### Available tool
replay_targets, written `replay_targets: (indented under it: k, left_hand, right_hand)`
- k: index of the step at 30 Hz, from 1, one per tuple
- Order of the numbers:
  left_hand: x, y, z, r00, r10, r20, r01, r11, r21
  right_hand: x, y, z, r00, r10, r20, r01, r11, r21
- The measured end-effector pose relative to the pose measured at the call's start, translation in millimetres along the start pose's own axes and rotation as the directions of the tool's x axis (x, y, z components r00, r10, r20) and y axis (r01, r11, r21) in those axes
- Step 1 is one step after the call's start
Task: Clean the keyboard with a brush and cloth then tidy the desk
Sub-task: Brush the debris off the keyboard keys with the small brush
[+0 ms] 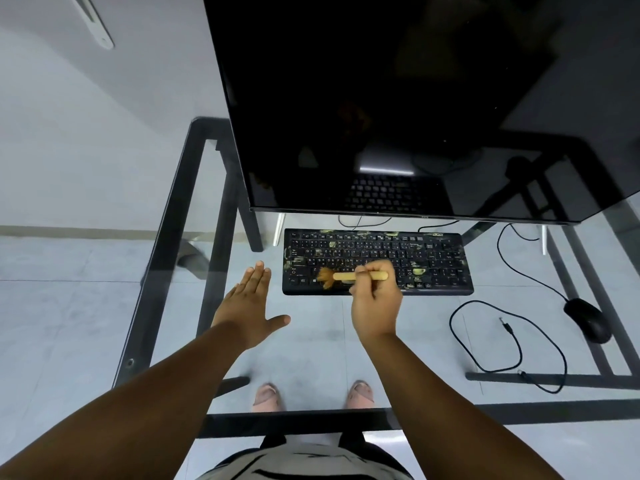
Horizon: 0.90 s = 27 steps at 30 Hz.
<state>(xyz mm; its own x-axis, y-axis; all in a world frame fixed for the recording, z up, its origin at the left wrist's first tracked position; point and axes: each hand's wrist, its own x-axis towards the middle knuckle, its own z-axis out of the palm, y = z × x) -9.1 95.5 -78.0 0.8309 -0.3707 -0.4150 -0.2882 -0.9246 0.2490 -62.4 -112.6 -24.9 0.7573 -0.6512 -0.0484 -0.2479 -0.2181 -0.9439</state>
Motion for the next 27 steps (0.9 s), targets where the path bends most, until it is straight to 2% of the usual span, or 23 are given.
replay_targets:
  k: [2,3,4,5,7,9,10,12,14,16,18,19,21,23,25,27]
  left_hand:
    - [0,-1,-1,1.0,-0.002,-0.009,0.002,1.0,0.003]
    - [-1,-1,-1,1.0,-0.003,-0.011,0.003,1.0,0.003]
    - [-1,0,-1,1.0,-0.002,-0.01,0.002,1.0,0.002]
    - [-1,0,-1,1.0,-0.001,-0.009,0.001,1.0,0.0]
    - [-1,1,-2,1.0,-0.001,-0.008,0.001,1.0,-0.013]
    - [-1,2,-2,1.0,-0.006,-0.012,0.006,0.999,-0.032]
    - [-1,2,-2,1.0,-0.009,-0.017,0.009,0.999,-0.034]
    - [-2,2,-1,0.999,-0.016,-0.033,0.015,0.999,-0.031]
    - [-5,5,1,0.998,-0.027,-0.062,0.024,0.999,-0.046]
    - [-7,10,5,0.993,-0.046,-0.107,0.038,0.996,-0.078]
    - [-8,17,7,0.986,-0.044,-0.162,0.031,0.996,-0.086]
    - [-8,21,8,0.981,-0.031,-0.191,0.016,0.997,-0.082]
    - [-6,30,9,0.971,0.006,-0.24,-0.024,0.997,-0.073]
    - [-4,38,9,0.964,0.041,-0.263,-0.057,0.997,-0.053]
    - [-1,49,9,0.963,0.076,-0.257,-0.089,0.995,-0.037]
    - [2,59,10,0.961,0.113,-0.252,-0.124,0.992,-0.029]
  right_hand:
    - [0,0,2,0.977,0.026,0.213,-0.046,0.995,0.088]
    - [0,3,3,0.956,0.028,0.291,-0.047,0.997,0.056]
    - [0,5,2,0.953,0.021,0.302,-0.02,1.0,-0.008]
    - [0,8,2,0.967,0.008,0.255,0.012,0.997,-0.076]
    - [1,11,-3,0.999,-0.022,0.038,0.027,0.99,-0.136]
    - [4,10,-11,0.994,0.012,-0.112,-0.018,0.999,-0.051]
    - [6,8,-15,0.992,0.058,-0.109,-0.056,0.998,0.023]
    - [11,8,-20,0.994,0.11,-0.016,-0.107,0.985,0.135]
    - [15,11,-24,0.995,0.091,0.036,-0.094,0.989,0.117]
    - [18,14,-29,0.996,0.07,-0.046,-0.069,0.997,0.03]
    - [22,15,-37,0.983,0.076,-0.169,-0.07,0.997,0.039]
    - [23,16,-41,0.978,0.097,-0.183,-0.082,0.993,0.09]
    - [25,17,-48,0.984,0.131,-0.12,-0.113,0.982,0.15]
    - [24,21,-53,0.991,0.099,-0.093,-0.095,0.994,0.048]
    - [24,24,-60,0.983,0.072,-0.171,-0.078,0.997,-0.023]
    - [25,25,-66,0.971,0.104,-0.214,-0.091,0.993,0.069]
